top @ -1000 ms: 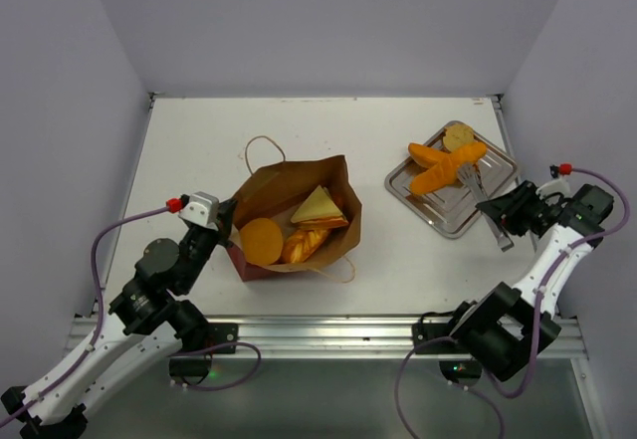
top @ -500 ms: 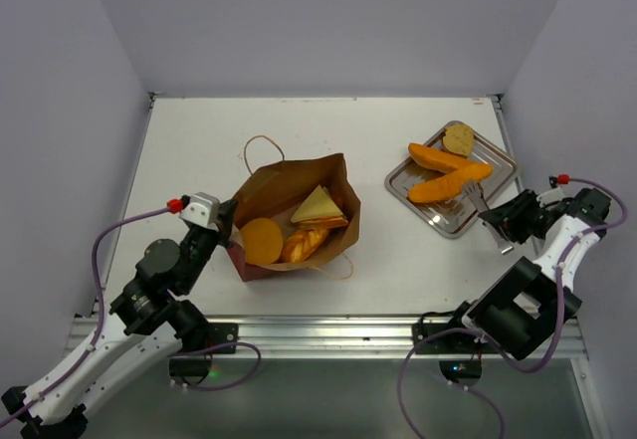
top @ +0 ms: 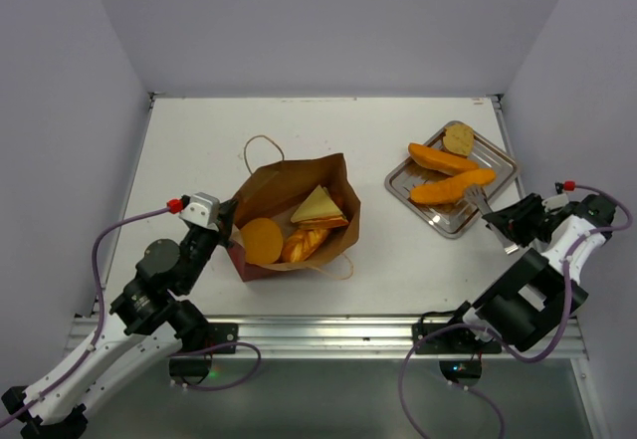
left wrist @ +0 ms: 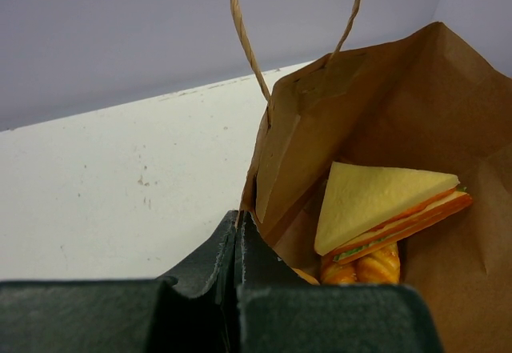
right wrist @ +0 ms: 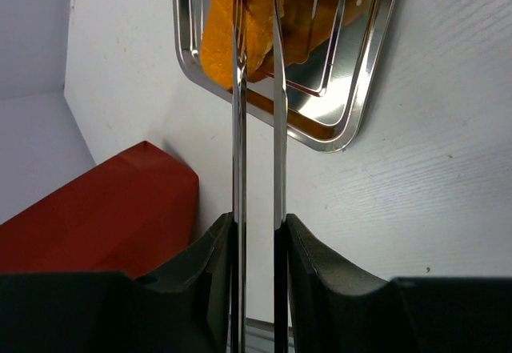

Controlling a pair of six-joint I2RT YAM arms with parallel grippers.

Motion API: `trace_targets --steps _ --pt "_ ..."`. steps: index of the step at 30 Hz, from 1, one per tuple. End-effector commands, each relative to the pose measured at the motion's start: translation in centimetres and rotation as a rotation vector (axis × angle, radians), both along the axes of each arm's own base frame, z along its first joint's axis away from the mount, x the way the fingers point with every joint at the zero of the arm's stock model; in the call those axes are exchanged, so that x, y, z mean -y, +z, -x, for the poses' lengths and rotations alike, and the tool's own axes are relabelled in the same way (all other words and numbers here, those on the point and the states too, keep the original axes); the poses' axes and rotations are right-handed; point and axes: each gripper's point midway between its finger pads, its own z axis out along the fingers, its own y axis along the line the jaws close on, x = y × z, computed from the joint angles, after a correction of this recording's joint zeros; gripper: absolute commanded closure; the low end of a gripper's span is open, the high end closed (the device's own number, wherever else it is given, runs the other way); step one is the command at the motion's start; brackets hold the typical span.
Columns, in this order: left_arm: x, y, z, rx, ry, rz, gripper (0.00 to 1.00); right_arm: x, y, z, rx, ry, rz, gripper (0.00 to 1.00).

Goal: Take the fake bread out of the paper bag

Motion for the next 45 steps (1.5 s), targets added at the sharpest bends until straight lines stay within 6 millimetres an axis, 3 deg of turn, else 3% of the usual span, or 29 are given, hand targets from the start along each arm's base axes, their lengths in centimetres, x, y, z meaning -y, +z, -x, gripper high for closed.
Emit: trace_targets --steps 1,6,19,28,29,33,36,45 --pt "0.2 1.4 0.0 0.054 -0.011 0.021 1.00 0.0 1.5 -0.5 0.060 0.015 0.009 0.68" --pt "0.2 1.5 0.0 0.056 -0.014 0.020 1.00 -0.2 1.8 -0.5 0.076 0.024 0.005 0.60" --pt "0.3 1.7 0.1 0.058 -0.017 0.024 1.00 -0.8 2.6 -0.6 0.110 0.069 -0.024 0.58" --pt "1.4 3.2 0.3 0.130 -0.088 -0.015 1.00 -4.6 8.5 0.3 0.421 0.373 0.034 0.63" --pt "1.5 4.3 0.4 0.156 -0.094 0.000 1.00 -5.2 9.1 0.4 0.446 0.404 0.041 0.64" --pt "2.4 5.7 0.1 0.183 -0.120 -0.016 1.00 -9.6 11.8 1.7 0.545 0.591 0.058 0.65" --pt "2.7 6.2 -0.3 0.189 -0.118 -0.021 1.00 -11.6 13.5 2.6 0.634 0.683 0.176 0.65" --pt "4.1 6.8 -1.3 0.228 -0.147 -0.055 1.00 -14.9 19.7 5.1 0.944 0.809 0.588 0.65"
